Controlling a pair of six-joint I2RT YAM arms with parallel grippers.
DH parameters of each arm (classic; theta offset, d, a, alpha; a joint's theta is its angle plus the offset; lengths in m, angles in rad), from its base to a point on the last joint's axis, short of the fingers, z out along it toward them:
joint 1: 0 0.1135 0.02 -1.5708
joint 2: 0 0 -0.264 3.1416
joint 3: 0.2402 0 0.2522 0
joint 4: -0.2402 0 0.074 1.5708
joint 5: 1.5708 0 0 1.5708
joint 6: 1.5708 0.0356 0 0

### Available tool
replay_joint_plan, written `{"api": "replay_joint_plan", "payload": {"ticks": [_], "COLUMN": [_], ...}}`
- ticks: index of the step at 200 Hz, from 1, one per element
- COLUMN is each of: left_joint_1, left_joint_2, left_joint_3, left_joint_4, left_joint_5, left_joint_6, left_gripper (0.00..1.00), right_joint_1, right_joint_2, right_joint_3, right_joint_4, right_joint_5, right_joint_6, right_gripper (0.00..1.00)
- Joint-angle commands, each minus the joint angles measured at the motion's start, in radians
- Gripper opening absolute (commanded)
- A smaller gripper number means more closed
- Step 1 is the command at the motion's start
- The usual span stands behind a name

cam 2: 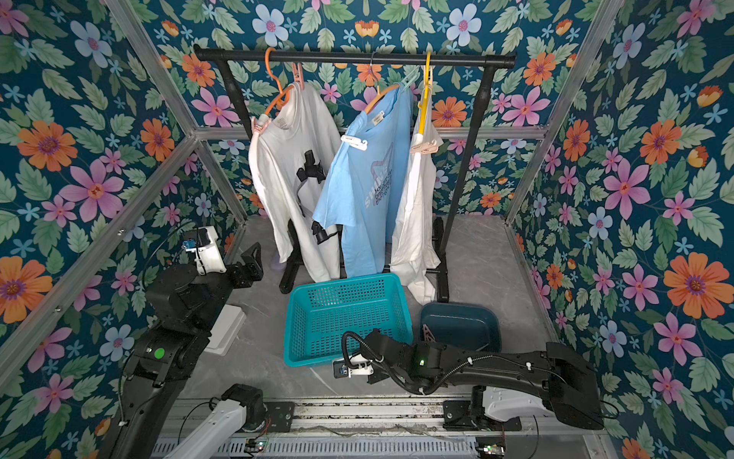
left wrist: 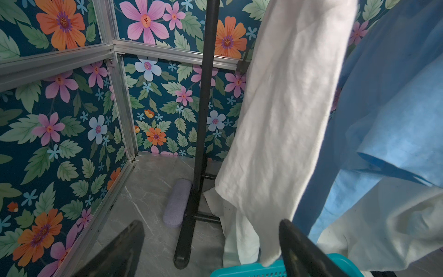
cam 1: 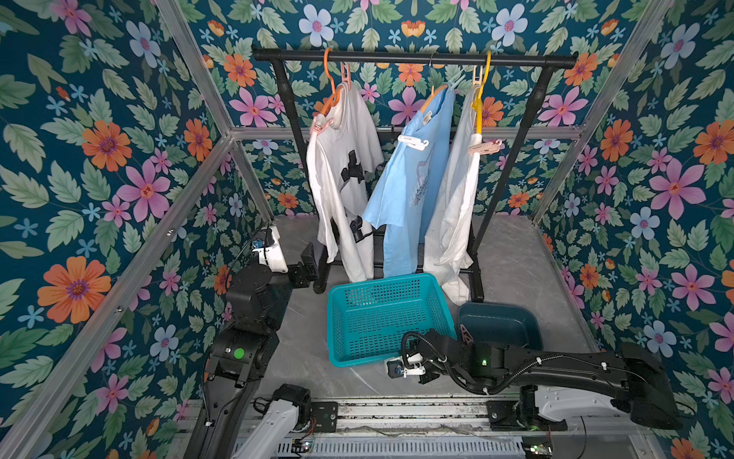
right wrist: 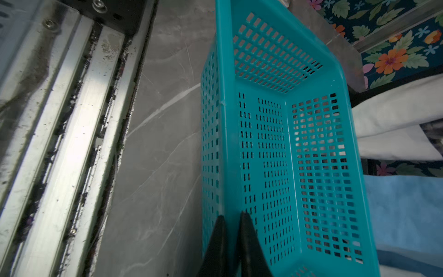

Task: Use clothespins to secure the t-shirt on both sides of the hanger
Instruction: Adjust the basket at the center of the board, then reset both arms

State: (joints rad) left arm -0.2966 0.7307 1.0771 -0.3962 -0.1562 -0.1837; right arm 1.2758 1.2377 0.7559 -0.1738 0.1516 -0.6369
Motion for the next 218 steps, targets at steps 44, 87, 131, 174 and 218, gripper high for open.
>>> {"api": "replay_joint_plan", "payload": {"ticks": [44, 87, 131, 174, 218], "left_joint_1": [-0.001, 0.0, 0.013, 0.127, 0.239], "left_joint_2": [0.005, -0.011, -0.089, 0.003, 0.234], "left_joint_3": [-0.034, -0.143, -0.439, -0.702, -0.804], "left_joint_4": [0.038, 0.119, 0.379, 0.718, 0.943], "left_joint_5": [0.002, -0.137, -0.471, -0.489, -0.466], "left_joint_6": [-0.017, -0.01, -0.02, 0.028, -0.054], "left_gripper": [0.93, 0.99, 0.99, 0.99, 0.99], "right_joint_1": [0.001, -0.012, -0.29, -0.914, -1.277], "right_joint_2": [0.047, -0.196, -0.516, -0.663, -0.48], "right_joint_3": [0.042, -0.022, -0.12, -0.266, -0.393], "right_joint_4": [-0.089, 0.035, 0.225, 0.343, 0.493], "right_joint_5": [-0.016, 0.044, 0.155, 0.149, -0.009], "right_joint_6": [0.175, 0.216, 0.375, 0.716, 0.763], "right_gripper": [0.63, 1.0, 1.0, 1.0, 1.0]}}
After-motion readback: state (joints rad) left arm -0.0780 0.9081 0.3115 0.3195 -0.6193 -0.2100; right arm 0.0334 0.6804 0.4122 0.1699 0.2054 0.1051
